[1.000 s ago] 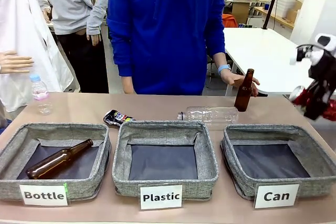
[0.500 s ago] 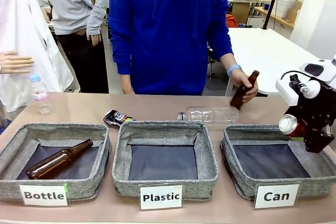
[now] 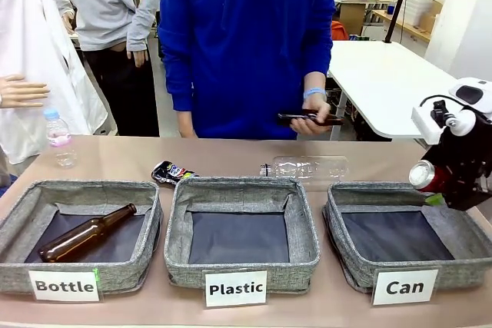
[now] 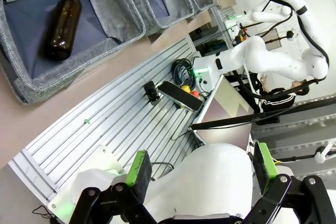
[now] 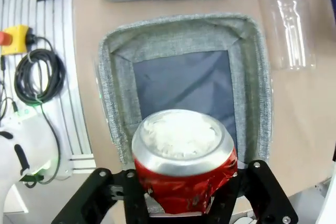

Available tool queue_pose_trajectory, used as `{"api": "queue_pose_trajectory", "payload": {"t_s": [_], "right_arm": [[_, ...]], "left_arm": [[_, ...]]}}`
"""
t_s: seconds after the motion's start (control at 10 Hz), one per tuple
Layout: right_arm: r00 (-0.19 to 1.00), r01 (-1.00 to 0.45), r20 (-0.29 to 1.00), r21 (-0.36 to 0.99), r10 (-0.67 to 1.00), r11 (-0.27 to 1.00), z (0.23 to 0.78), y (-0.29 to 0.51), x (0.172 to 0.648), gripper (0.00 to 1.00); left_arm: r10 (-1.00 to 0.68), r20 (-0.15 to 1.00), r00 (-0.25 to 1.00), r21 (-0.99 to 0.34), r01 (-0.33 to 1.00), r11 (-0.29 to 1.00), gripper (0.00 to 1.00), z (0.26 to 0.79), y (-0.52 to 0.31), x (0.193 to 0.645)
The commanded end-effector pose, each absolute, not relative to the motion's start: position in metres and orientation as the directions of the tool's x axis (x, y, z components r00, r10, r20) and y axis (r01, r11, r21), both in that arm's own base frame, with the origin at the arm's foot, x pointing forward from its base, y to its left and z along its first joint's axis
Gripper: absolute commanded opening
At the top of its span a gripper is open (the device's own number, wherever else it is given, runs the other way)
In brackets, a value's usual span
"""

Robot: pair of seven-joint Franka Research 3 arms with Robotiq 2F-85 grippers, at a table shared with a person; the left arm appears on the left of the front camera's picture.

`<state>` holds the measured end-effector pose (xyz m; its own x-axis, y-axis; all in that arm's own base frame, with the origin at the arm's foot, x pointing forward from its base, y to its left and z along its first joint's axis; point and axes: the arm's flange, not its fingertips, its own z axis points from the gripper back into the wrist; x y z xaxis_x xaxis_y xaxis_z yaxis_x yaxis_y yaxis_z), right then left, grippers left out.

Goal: Sort the can waste into the basket.
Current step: Pick up the can waste from the table and place it in the right Fabric basket.

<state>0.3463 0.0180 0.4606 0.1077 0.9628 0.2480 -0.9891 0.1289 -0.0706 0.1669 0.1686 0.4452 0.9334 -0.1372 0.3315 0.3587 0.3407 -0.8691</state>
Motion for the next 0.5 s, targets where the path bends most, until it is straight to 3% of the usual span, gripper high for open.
{"api": "queue_pose_trajectory", "payload": {"t_s": [0.0,0.2,0.3,0.4], "right_arm": [[0.18,-0.972,0.251,-0.106,0.951,0.212,0.425,0.02,0.316,1.0],[0.243,-0.958,0.256,-0.088,0.936,0.273,0.426,0.019,0.326,1.0],[0.26,-0.954,0.261,-0.081,0.929,0.29,0.427,0.02,0.33,0.89],[0.297,-0.941,0.261,-0.081,0.919,0.327,0.427,0.021,0.333,0.98]], "left_arm": [[-0.126,0.329,0.936,-0.878,0.353,0.325,1.0,0.45,0.17,0.168],[-0.126,0.329,0.936,-0.878,0.353,0.325,1.0,0.45,0.17,0.168],[-0.126,0.329,0.936,-0.878,0.353,0.325,1.0,0.45,0.17,0.168],[-0.126,0.329,0.936,-0.878,0.353,0.325,1.0,0.45,0.17,0.168]]}}
